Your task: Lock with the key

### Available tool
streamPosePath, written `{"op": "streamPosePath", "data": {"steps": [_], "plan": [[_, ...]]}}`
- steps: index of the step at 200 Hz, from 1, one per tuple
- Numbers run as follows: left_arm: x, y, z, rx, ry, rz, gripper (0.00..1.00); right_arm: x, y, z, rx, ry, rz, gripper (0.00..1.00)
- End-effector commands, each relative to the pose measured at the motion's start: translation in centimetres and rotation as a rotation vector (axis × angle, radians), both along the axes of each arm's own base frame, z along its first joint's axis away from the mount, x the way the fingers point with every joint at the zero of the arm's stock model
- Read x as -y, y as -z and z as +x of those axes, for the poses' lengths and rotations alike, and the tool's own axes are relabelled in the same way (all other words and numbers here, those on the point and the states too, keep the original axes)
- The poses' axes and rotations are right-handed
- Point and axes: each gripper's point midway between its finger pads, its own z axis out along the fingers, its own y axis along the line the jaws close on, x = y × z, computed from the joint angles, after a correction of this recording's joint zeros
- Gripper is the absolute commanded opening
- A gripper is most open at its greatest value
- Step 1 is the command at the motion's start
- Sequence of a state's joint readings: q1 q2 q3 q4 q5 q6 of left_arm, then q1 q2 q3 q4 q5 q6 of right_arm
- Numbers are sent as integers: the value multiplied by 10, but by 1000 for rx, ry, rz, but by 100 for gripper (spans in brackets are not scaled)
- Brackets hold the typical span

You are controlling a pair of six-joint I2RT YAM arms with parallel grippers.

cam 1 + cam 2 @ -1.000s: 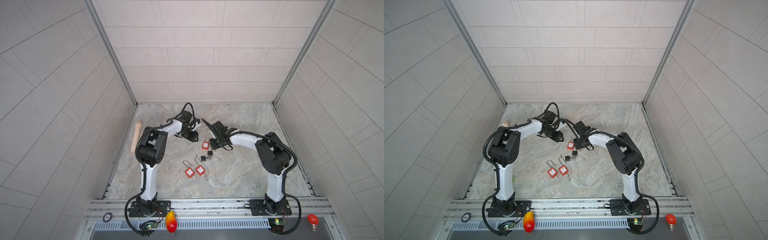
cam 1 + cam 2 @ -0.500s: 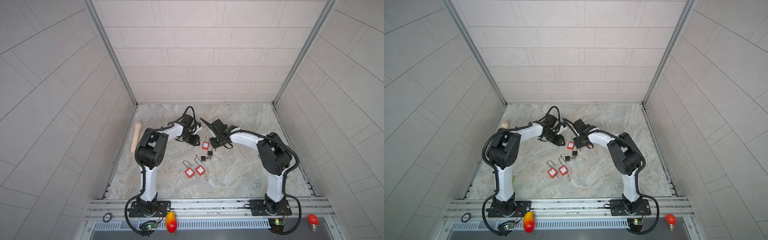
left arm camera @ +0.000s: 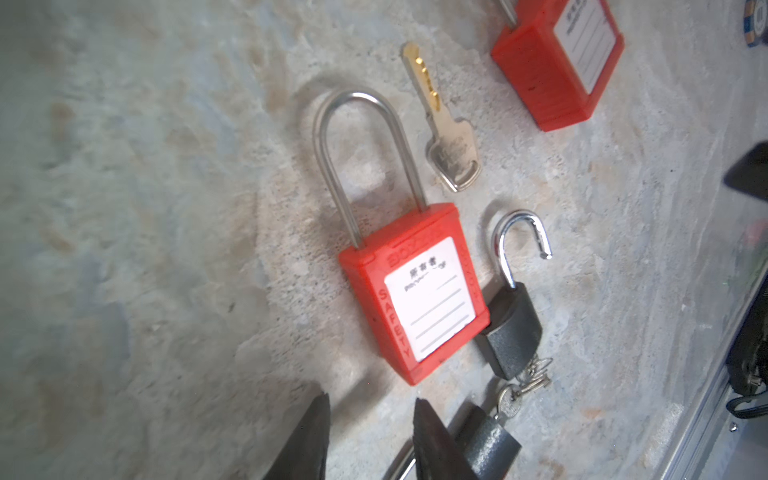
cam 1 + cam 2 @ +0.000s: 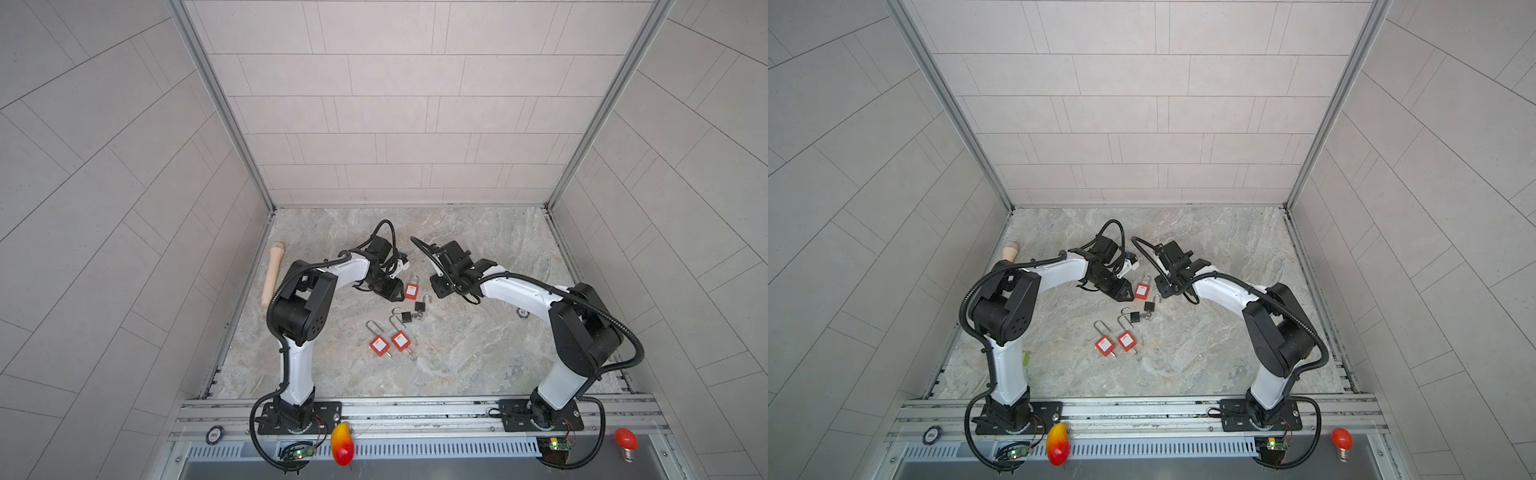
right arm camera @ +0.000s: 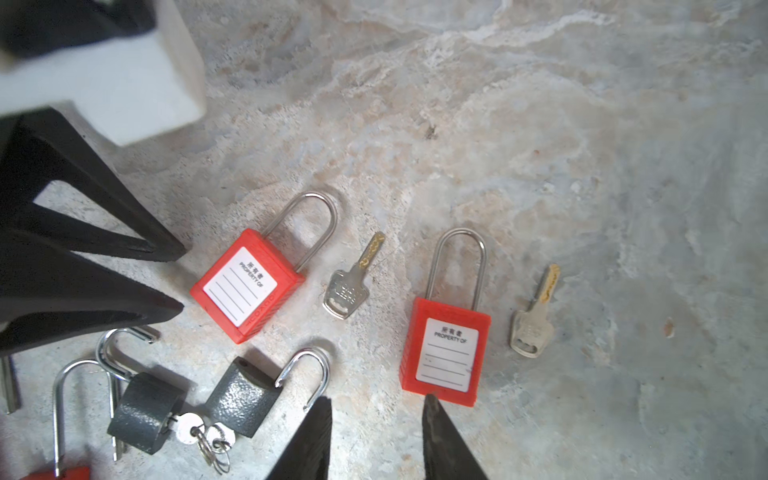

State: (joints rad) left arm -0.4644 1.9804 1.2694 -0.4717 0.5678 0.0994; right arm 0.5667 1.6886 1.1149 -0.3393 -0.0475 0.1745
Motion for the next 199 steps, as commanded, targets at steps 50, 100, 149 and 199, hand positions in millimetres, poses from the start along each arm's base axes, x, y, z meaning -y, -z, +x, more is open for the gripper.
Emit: {"op": "streamPosePath", "data": {"steps": [50,100,149,199], "plan": [[28,-5,-9,-2,53,-28,39,31,-14,5,123,104,-85,39],[44,-10,-11,8,75,-50,39,50,-17,5,160,185,-139,45],[54,-14,-13,3,74,-82,39,65,-21,7,179,288,-120,54],[51,-25,-12,36,68,-86,39,78,-17,7,154,381,-59,76]]}}
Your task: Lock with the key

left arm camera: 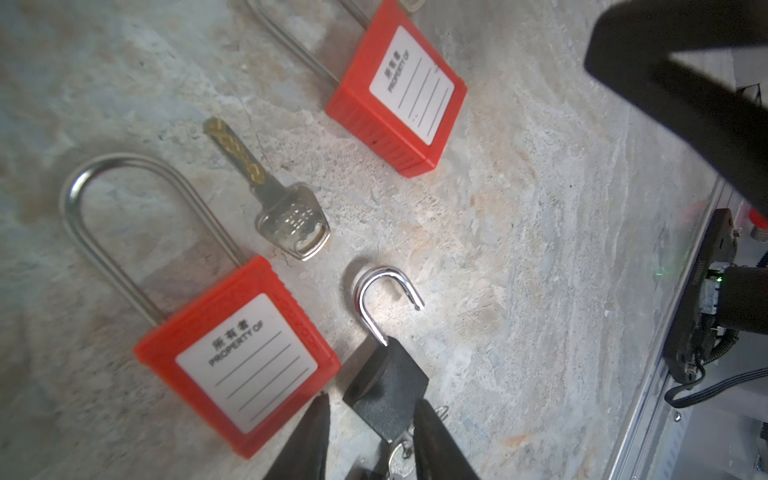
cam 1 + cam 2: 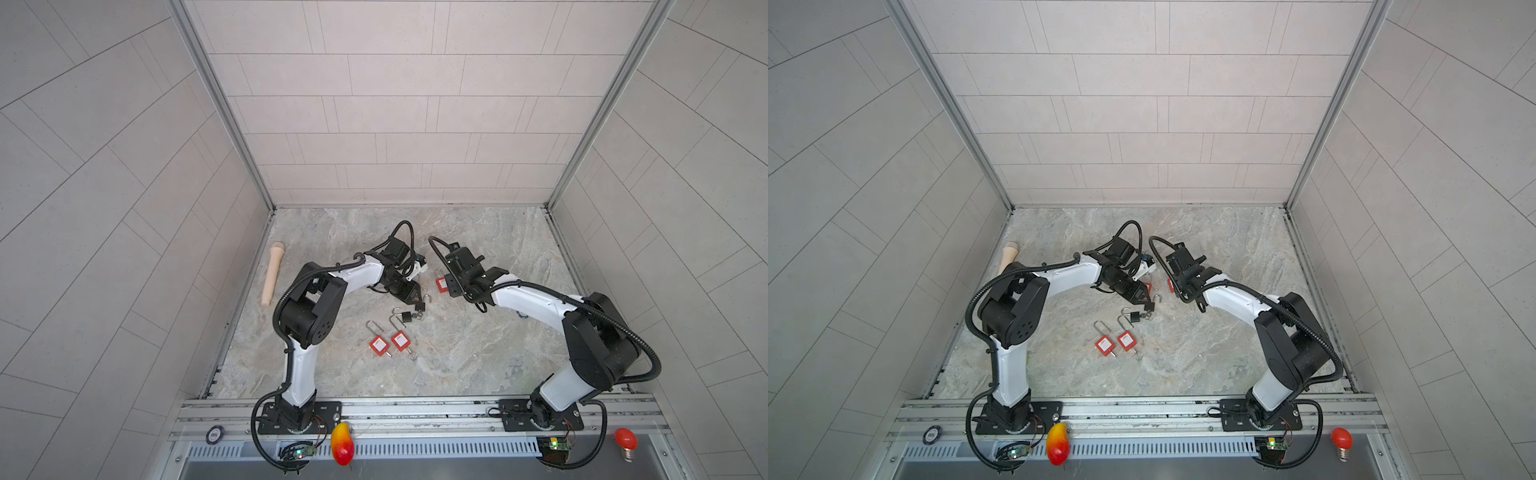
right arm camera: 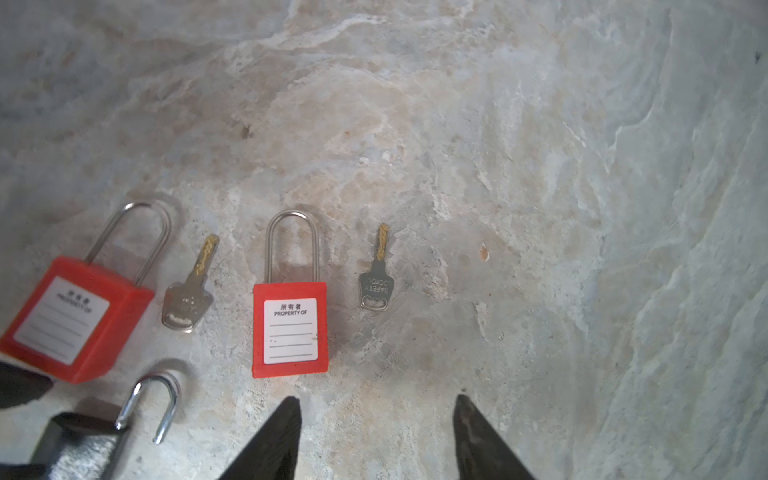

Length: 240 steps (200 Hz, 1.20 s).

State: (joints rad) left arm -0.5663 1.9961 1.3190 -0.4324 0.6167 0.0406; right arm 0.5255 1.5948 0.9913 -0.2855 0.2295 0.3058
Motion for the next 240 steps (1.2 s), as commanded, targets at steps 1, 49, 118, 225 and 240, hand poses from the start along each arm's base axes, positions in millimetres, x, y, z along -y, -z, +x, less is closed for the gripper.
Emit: {"op": "streamPosePath", "data": {"steps": [1,49,118,225,240], "plan": [[0,-11,2,31,-3,-11,39,9,-11,-1,42,76,51,77],[-24,-26,28,150,-85,67,40,2,-11,0,47,55,96,84],[-25,-3,32,100,-118,97,44,-6,-1,2,-4,23,93,80],[-2,6,22,26,-91,29,45,-7,7,0,-29,2,73,80],[1,5,20,12,-86,17,45,-6,6,0,-28,3,73,80]]}}
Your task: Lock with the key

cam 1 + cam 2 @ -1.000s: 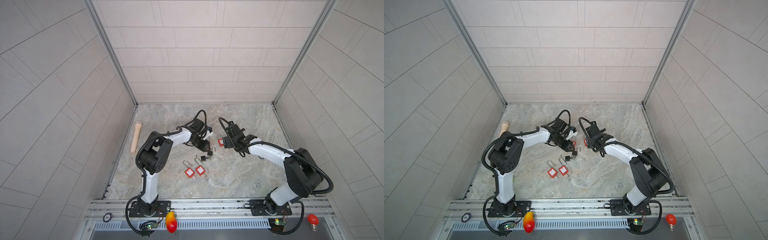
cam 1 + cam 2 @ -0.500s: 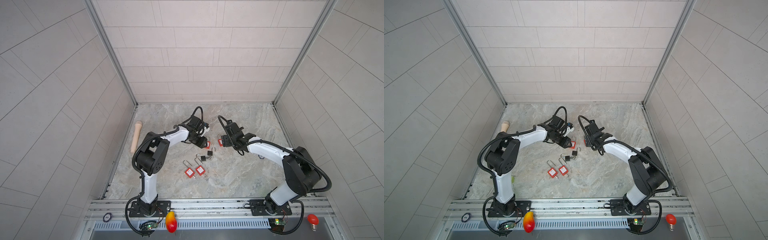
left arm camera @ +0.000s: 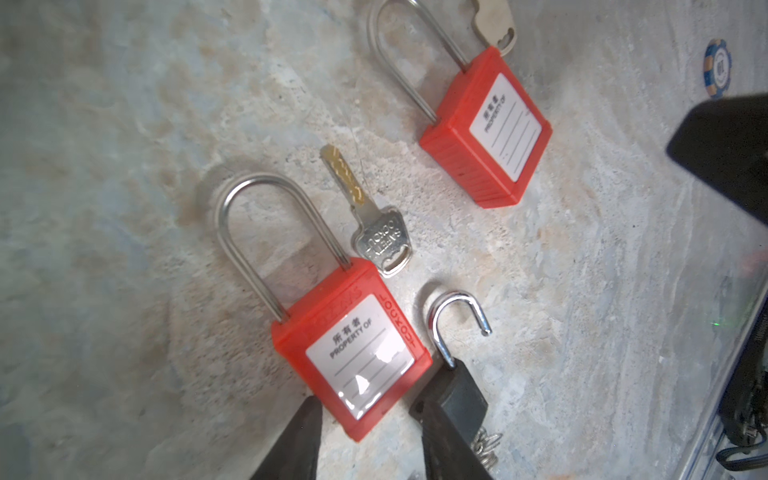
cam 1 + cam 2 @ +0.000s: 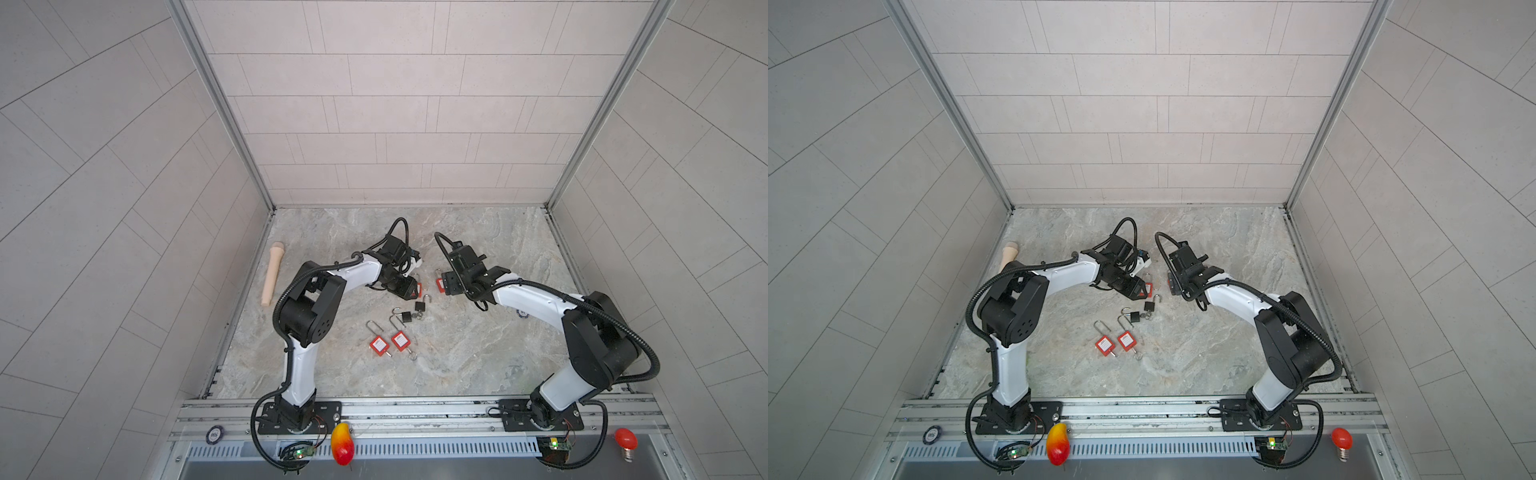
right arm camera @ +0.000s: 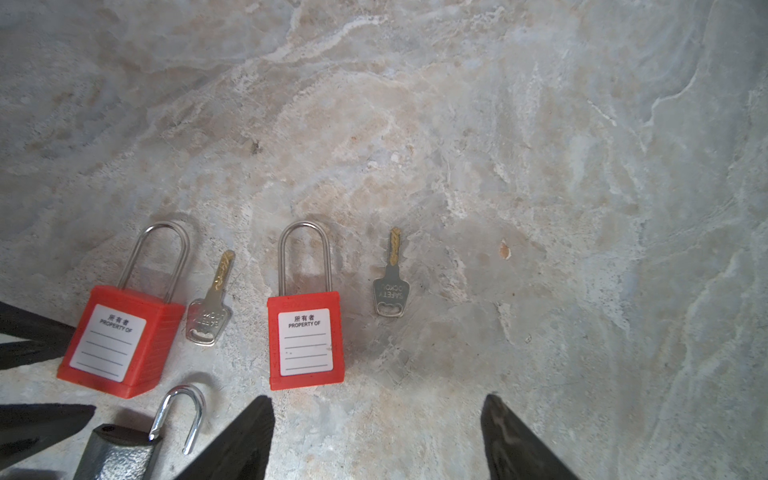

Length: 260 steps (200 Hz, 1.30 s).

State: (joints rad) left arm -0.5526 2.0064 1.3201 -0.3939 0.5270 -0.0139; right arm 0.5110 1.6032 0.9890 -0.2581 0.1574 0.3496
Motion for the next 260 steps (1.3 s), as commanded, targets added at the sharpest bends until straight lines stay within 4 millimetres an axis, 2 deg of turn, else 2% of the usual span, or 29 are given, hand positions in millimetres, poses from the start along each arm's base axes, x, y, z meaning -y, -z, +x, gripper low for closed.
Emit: {"op": "streamPosePath", "data": {"steps": [1,30,49,67,101,123,172,201,260], "plan": [[12,-3,0,-23,6,-39,45,2,3,-3,-14,-5,-14,80],[15,-3,-5,-41,11,-53,45,2,4,-3,-19,-8,-15,80],[10,-4,-3,-23,4,-30,45,0,4,-3,-17,-18,-9,80],[4,-13,3,30,-4,-5,45,-4,3,-3,-21,-38,5,78],[-22,-46,21,151,-69,29,45,-17,0,-9,-50,-91,31,74],[-45,-69,31,226,-126,36,46,-28,2,-22,-89,-124,-3,73],[-102,-111,54,345,-291,-36,46,-51,16,-44,-109,14,-50,73],[-108,-123,43,365,-292,-65,46,-63,20,-49,-120,91,-12,76],[-115,-117,14,384,-285,-91,46,-93,36,-53,-148,94,0,78]]}}
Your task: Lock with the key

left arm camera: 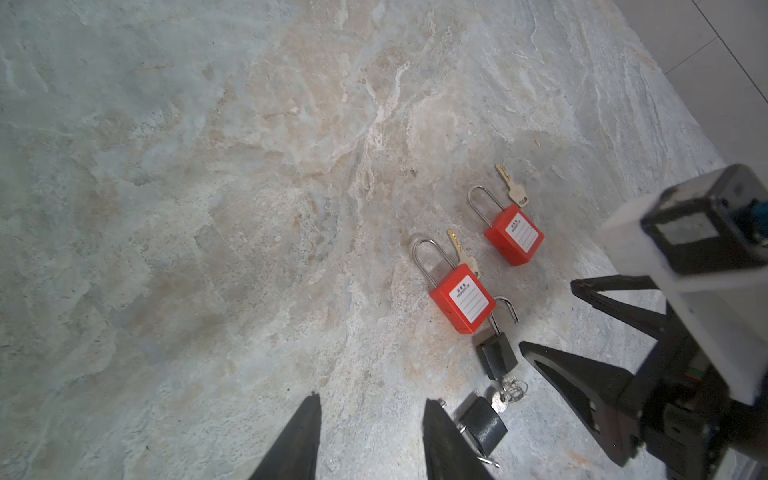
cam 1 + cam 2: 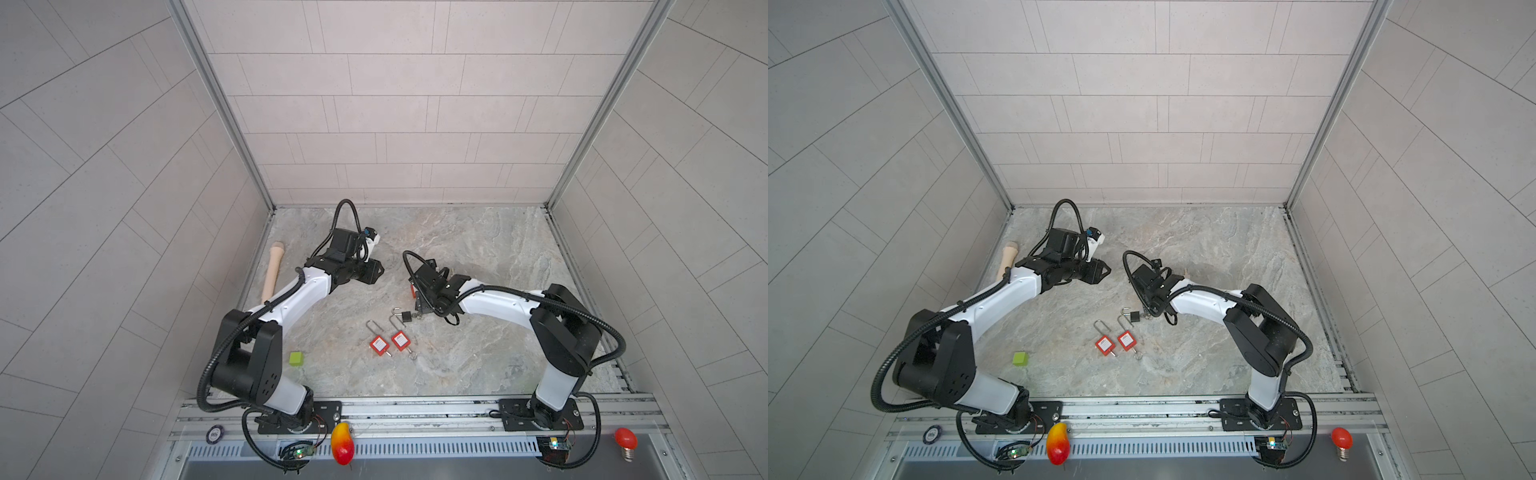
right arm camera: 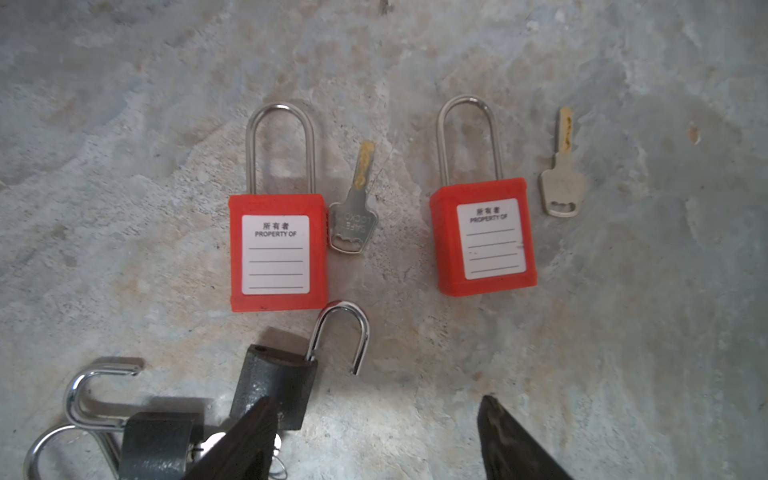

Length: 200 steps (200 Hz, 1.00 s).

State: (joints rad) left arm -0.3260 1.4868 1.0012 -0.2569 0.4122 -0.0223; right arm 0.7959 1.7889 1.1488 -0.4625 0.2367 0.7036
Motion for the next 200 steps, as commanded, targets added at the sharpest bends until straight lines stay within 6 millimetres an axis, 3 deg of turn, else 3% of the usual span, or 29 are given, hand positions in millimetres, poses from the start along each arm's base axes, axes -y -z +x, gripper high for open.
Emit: {"op": "streamPosePath", "data": {"steps": [1,92,144,200], "plan": [[1,-11,-6,46,11,-25,46,-7,2,-1,1,43,-5,78],[-2,-9,-5,82,34,15,46,-14,23,3,-46,84,-55,69],[-1,-3,-4,64,42,22,46,-7,33,2,-77,99,-71,65],[0,-1,1,62,45,33,46,9,35,-16,-112,58,-102,61]]}}
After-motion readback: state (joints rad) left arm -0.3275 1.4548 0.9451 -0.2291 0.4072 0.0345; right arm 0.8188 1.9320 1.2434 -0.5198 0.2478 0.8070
